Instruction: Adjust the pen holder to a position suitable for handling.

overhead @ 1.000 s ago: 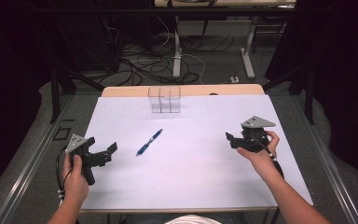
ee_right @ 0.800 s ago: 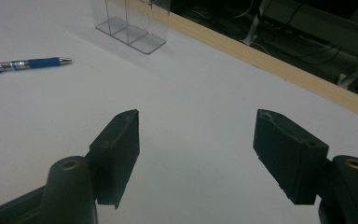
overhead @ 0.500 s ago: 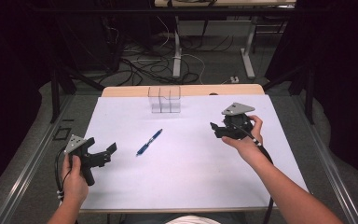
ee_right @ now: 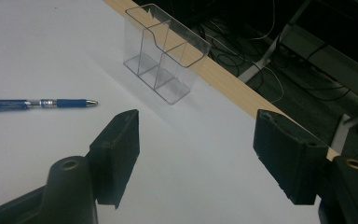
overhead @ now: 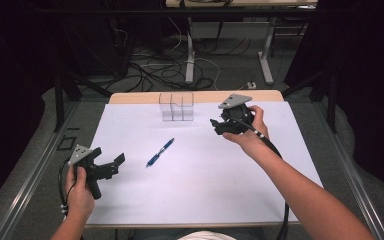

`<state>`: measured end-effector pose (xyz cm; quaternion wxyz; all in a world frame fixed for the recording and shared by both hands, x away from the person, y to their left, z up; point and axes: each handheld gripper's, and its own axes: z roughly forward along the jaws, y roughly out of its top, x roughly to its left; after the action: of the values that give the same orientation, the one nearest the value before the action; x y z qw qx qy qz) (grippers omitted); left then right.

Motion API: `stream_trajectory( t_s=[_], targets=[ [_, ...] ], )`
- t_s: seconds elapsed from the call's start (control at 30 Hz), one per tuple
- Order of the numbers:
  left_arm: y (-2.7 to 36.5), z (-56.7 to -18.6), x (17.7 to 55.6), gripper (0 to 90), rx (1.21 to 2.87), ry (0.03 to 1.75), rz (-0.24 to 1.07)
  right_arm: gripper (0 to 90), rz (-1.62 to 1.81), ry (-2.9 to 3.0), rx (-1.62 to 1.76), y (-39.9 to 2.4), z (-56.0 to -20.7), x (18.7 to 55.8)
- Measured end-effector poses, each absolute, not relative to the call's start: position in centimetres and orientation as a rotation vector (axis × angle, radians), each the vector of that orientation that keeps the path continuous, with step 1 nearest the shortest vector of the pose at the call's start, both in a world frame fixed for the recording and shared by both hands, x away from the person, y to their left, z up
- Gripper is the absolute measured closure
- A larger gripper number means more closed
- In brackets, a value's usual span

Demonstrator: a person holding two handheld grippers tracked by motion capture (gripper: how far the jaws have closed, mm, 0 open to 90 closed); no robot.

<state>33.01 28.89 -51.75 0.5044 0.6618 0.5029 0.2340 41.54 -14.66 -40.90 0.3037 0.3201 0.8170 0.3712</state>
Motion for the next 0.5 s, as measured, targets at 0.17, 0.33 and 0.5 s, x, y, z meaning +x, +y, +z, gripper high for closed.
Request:
stream_trajectory(
  t_s=[0.17, 0.33, 0.5],
  targets=[
    [29.0, -51.7, 33.0, 0.1, 1.596, 1.214, 0.564, 33.2, 0.974, 2.211, 0.788, -13.3, -40.5, 42.6],
    [29.0, -51.8, 33.0, 0.1, 1.591, 1.218, 0.558, 36.3, 0.937, 2.262, 0.772, -12.2, -40.2, 43.6],
    [29.1, -51.8, 33.0, 0.1, 1.583, 1.224, 0.551, 39.5, 0.898, 2.308, 0.737, -11.3, -39.9, 44.8]
  ],
)
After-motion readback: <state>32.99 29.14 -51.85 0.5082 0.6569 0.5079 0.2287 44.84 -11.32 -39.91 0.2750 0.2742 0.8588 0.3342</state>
